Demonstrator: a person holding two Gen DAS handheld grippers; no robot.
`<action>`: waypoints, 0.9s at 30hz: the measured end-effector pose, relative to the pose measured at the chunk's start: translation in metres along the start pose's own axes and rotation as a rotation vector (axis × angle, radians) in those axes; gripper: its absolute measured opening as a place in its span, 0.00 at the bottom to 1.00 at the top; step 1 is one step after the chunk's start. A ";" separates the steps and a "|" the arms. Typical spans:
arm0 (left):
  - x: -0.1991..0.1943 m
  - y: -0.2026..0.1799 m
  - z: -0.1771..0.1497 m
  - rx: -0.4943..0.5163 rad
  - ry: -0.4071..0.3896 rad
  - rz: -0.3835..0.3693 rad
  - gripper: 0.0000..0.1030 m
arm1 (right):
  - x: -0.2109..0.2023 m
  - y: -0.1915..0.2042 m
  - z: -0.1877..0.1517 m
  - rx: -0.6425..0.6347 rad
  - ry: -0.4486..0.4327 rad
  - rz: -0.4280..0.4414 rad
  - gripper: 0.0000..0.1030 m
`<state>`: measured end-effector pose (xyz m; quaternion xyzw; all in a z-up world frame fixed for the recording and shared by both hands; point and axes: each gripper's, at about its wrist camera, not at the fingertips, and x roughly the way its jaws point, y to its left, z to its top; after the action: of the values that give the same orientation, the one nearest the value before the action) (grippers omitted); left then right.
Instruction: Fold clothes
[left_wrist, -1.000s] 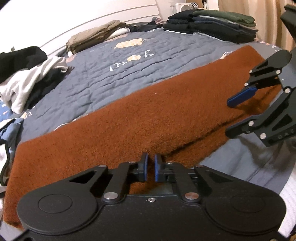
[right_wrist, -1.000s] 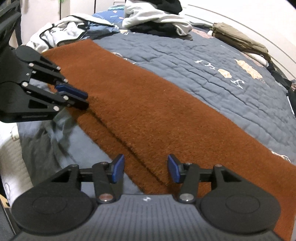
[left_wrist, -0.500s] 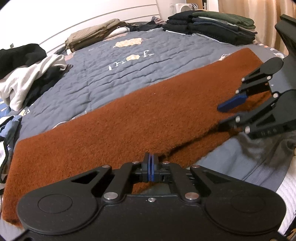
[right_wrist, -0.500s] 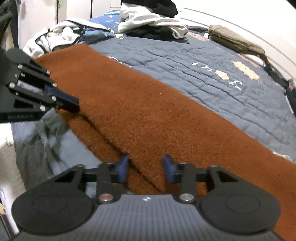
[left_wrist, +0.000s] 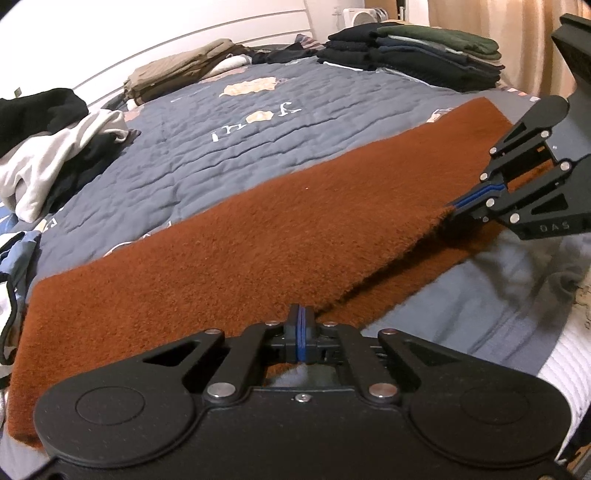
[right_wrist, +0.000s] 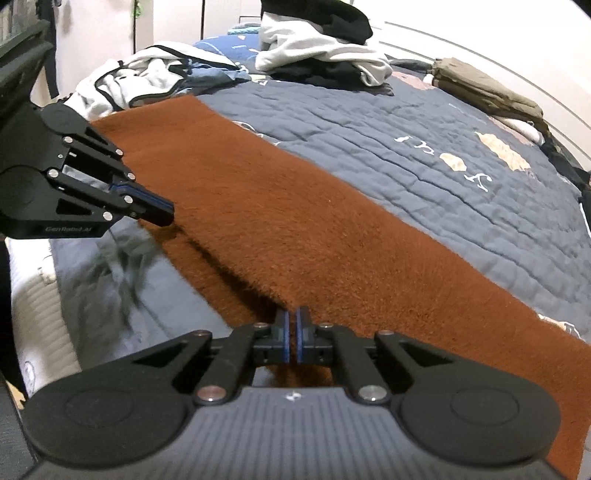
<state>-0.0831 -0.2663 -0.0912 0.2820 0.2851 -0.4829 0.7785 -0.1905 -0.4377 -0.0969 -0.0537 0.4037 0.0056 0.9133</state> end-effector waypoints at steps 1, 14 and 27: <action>-0.002 0.000 -0.001 0.002 -0.002 -0.002 0.00 | -0.002 -0.001 0.000 0.002 -0.003 0.003 0.03; 0.015 -0.031 -0.010 0.248 -0.006 0.137 0.06 | -0.006 -0.004 -0.001 0.016 -0.008 0.024 0.03; 0.024 -0.036 -0.011 0.317 -0.039 0.174 0.35 | -0.004 -0.007 0.000 0.037 -0.012 0.029 0.03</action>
<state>-0.1092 -0.2856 -0.1216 0.4155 0.1650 -0.4580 0.7684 -0.1934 -0.4446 -0.0932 -0.0308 0.3988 0.0116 0.9164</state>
